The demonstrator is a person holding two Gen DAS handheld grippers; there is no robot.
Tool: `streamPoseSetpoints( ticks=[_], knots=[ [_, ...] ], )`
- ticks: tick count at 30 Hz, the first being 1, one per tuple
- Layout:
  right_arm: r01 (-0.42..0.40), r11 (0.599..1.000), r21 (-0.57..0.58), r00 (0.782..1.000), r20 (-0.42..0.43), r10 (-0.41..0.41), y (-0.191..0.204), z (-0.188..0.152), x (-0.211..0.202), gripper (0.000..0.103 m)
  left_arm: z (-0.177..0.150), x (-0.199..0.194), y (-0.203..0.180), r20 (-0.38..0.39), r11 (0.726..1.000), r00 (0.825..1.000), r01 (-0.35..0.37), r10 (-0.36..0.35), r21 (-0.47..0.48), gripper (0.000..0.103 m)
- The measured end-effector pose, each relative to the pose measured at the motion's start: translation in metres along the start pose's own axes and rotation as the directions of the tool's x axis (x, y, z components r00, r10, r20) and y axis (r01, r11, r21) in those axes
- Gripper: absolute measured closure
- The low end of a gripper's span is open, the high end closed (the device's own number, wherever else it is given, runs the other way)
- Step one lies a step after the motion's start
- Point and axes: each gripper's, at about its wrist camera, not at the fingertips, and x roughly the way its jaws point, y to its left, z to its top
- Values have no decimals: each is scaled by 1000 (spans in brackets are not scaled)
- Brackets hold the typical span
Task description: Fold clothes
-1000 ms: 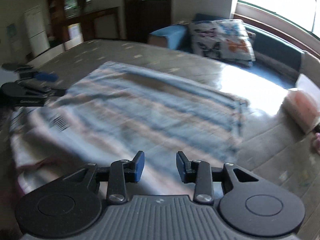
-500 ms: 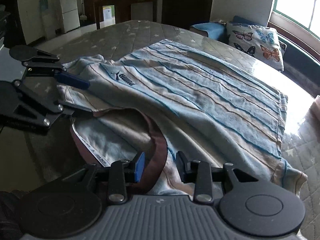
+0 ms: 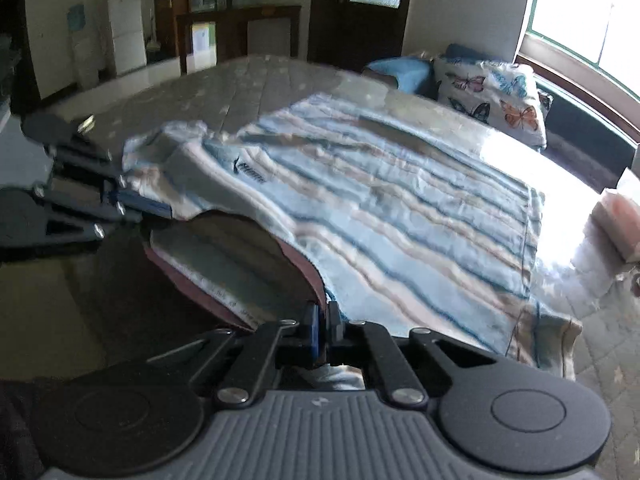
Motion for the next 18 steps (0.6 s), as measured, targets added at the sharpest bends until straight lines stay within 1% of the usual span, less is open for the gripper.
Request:
streamPoseSetpoints(
  ticks=[3, 5, 7, 9, 11, 12, 13, 14, 16, 18],
  knots=[
    [-15, 1000, -4, 999, -36, 15, 3, -5, 5, 99, -7, 0, -6, -27, 999, 999, 21, -20, 33, 102],
    [-31, 999, -15, 998, -51, 30, 6, -7, 7, 92, -10, 1, -7, -43, 999, 999, 23, -21, 43, 101],
    [-60, 997, -48, 997, -44, 58, 14, -5, 7, 87, -8, -3, -4, -32, 999, 999, 21, -19, 42, 100],
    [-89, 993, -81, 996, -38, 86, 21, -3, 8, 85, -5, -9, -1, -14, 999, 1000, 20, -20, 30, 97],
    [-117, 987, -114, 993, -33, 114, 28, -1, 8, 78, -4, -12, 3, 1, 1000, 1000, 2, -2, 19, 96],
    [-130, 983, -131, 991, -30, 127, 31, 1, 8, 71, -3, -14, 5, 8, 1000, 1000, -7, 7, 13, 95],
    [-144, 979, -147, 990, -28, 141, 35, 2, 8, 68, -2, -15, 6, 15, 1000, 1000, -16, 15, 7, 95],
    [-158, 974, -164, 987, -27, 155, 39, 3, 8, 68, -2, -17, 8, 21, 1000, 999, -25, 25, 1, 94],
    [-182, 965, -188, 983, -27, 180, 44, 4, 10, 68, -2, -18, 18, 20, 998, 998, -51, 51, -33, 89],
    [-198, 962, -187, 980, -38, 194, 45, 4, 15, 68, -3, -17, 29, 17, 994, 996, -83, 85, -71, 76]
  ],
)
